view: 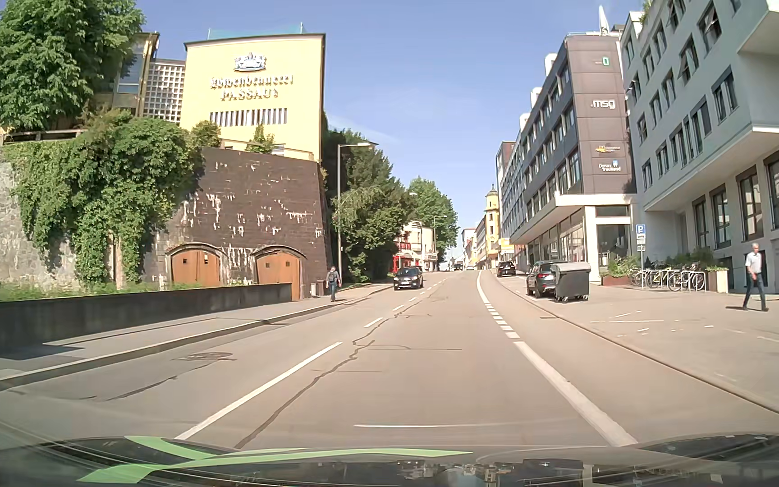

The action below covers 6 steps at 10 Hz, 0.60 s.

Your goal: Follow the waypoints while adhering to traffic rules and regulations

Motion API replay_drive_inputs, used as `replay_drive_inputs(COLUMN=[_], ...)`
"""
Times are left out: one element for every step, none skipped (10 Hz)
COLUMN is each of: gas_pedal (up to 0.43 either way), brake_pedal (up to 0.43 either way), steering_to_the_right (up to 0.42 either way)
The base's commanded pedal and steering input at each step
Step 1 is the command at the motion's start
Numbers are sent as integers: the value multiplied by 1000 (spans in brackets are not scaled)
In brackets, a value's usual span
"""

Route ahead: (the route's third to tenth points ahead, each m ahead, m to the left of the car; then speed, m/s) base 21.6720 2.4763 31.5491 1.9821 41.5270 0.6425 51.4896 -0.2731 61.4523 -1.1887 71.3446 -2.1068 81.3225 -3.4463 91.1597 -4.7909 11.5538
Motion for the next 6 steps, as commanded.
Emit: replay_drive_inputs(gas_pedal=[169, 157, 157, 157, 157, 157], brake_pedal=[0, 0, 0, 0, 0, 0], steering_to_the_right=[20, 18, 16, 16, 15, 14])
